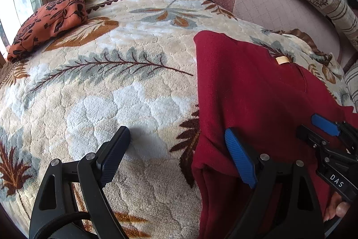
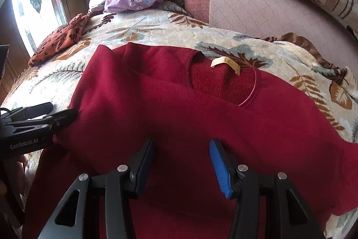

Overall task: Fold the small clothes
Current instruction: 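Fold the gripped side edge over the sweater body with the right gripper, release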

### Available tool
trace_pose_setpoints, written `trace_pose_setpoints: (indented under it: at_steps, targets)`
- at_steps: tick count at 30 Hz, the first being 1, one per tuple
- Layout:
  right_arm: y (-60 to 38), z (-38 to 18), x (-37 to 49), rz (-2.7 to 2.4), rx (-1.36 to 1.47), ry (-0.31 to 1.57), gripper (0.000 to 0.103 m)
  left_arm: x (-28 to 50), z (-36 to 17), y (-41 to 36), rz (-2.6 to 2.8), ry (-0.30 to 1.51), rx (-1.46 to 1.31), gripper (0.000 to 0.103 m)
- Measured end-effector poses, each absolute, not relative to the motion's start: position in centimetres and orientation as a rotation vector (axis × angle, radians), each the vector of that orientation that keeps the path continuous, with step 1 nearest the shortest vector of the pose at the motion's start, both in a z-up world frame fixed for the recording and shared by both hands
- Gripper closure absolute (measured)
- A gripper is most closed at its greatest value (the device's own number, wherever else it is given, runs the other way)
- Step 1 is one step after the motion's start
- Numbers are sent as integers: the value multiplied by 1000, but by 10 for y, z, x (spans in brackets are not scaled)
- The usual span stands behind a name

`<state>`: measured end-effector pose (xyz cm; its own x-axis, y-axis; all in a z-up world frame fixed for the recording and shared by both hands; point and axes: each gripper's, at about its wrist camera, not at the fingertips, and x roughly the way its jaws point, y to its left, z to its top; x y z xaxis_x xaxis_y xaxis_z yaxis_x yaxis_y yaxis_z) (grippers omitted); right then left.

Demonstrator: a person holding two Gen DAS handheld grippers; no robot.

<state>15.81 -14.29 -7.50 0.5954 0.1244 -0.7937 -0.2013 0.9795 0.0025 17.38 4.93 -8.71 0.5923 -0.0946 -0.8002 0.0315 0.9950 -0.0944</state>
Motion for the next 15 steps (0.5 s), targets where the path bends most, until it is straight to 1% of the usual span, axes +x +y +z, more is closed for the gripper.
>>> trace_pose_setpoints:
  at_steps: [4, 8, 15]
  targets:
    - [-137, -55, 142, 185, -139, 833, 54, 158, -76, 43, -52, 846, -31, 16]
    - [-138, -34, 121, 172, -164, 759, 52, 143, -60, 32, -60, 760, 24, 16]
    - [-155, -23, 100, 146, -129, 783, 50, 132, -52, 14, -111, 804, 51, 16]
